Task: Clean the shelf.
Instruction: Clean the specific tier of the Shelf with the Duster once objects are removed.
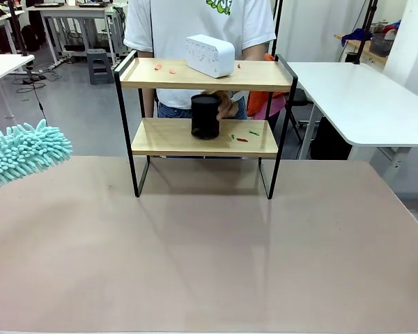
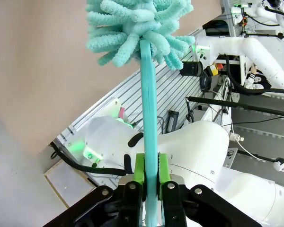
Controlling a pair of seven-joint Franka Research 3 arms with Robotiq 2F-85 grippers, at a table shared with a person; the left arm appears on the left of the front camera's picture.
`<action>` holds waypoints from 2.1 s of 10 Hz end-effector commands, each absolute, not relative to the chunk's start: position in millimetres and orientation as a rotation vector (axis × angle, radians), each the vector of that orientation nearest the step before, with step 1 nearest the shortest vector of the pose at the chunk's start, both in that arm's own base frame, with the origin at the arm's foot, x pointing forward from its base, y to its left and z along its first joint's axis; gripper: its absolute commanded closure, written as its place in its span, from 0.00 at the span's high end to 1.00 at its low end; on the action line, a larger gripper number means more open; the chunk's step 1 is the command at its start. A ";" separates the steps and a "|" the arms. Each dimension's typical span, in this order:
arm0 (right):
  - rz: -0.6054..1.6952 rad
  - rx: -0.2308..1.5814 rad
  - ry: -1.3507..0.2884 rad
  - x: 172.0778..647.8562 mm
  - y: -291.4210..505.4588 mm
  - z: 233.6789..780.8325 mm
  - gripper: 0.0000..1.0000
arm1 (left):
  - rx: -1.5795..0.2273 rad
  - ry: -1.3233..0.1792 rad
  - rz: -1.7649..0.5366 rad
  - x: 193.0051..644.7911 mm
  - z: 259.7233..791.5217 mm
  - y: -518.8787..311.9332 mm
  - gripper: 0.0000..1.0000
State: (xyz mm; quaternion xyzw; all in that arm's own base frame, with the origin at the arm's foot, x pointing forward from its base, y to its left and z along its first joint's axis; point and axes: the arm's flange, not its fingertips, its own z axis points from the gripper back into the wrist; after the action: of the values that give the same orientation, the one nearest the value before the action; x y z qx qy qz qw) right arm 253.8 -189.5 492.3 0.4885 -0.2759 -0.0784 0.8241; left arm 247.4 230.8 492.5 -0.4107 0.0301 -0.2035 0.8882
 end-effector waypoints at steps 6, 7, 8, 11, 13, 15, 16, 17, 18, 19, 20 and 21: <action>-0.144 1.043 -0.610 256.2 -189.4 493.5 1.00 | -0.768 0.166 -0.581 228.3 507.2 187.2 0.13; -0.144 1.043 -0.610 256.2 -189.4 493.5 1.00 | -0.771 0.189 -0.664 221.1 521.4 154.2 0.13; -0.144 1.043 -0.610 256.2 -189.4 493.5 1.00 | -0.755 0.185 -0.674 219.0 534.2 106.5 0.13; -0.144 1.043 -0.610 256.2 -189.4 493.5 1.00 | -0.621 0.102 -0.622 225.9 532.7 -29.0 0.13; -0.144 1.043 -0.610 256.2 -189.4 493.5 1.00 | -0.602 0.126 -0.559 241.4 516.6 -101.1 0.13; -0.144 1.043 -0.610 256.2 -189.4 493.5 1.00 | -0.617 0.106 -0.588 226.3 527.2 -79.4 0.13; -0.144 1.043 -0.610 256.2 -189.4 493.5 1.00 | -0.617 0.106 -0.588 226.3 527.2 -79.4 0.13; -0.144 1.043 -0.610 256.2 -189.4 493.5 1.00 | -0.617 0.106 -0.588 226.3 527.2 -79.4 0.13; -0.144 1.043 -0.610 256.2 -189.4 493.5 1.00 | -0.617 0.106 -0.588 226.3 527.2 -79.4 0.13; -0.144 1.043 -0.610 256.2 -189.4 493.5 1.00 | -0.611 0.121 -0.584 232.7 520.6 -89.8 0.13; -0.144 1.043 -0.610 256.2 -189.4 493.5 1.00 | -0.670 0.059 -0.542 233.8 520.2 -102.7 0.13; -0.144 1.043 -0.610 256.2 -189.4 493.5 1.00 | -0.724 -0.032 -0.471 250.8 520.3 -121.7 0.13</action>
State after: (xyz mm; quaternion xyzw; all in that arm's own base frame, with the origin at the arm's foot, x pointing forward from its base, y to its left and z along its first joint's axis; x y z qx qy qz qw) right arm 254.3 -188.9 492.1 0.4866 -0.2747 -0.0783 0.8256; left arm 239.0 -95.3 525.7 -0.3240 0.0246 -0.2610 0.9090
